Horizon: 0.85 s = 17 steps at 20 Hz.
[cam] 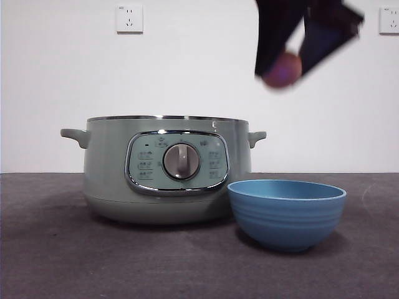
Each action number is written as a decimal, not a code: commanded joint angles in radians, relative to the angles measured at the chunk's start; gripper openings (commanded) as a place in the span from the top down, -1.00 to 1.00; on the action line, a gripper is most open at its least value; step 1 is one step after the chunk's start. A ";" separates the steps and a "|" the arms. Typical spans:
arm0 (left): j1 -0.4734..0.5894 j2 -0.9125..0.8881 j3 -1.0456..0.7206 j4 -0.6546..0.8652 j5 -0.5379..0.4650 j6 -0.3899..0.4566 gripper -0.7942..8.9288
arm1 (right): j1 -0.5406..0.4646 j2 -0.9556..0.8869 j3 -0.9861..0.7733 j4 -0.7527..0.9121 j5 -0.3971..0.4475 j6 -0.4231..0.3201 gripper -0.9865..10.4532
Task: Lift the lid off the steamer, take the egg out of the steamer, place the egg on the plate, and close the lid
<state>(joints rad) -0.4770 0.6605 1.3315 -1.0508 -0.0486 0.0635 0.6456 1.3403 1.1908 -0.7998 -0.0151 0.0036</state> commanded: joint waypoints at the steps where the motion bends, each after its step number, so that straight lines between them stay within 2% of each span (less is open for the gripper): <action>1: -0.001 -0.011 0.018 0.036 0.003 0.011 0.85 | 0.001 0.000 -0.118 0.100 -0.018 0.025 0.85; 7: -0.001 -0.010 0.018 0.024 0.003 0.011 0.85 | 0.001 0.043 -0.310 0.343 -0.036 0.033 0.85; 13: -0.001 -0.011 0.018 0.002 0.003 0.011 0.85 | 0.001 0.212 -0.315 0.419 -0.037 0.032 0.85; 17: -0.001 -0.011 0.018 0.000 0.003 0.011 0.85 | 0.001 0.256 -0.315 0.426 -0.036 0.024 0.85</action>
<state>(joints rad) -0.4770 0.6605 1.3315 -1.0943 -0.0460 0.0635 0.6460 1.5883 0.8818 -0.3836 -0.0513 0.0296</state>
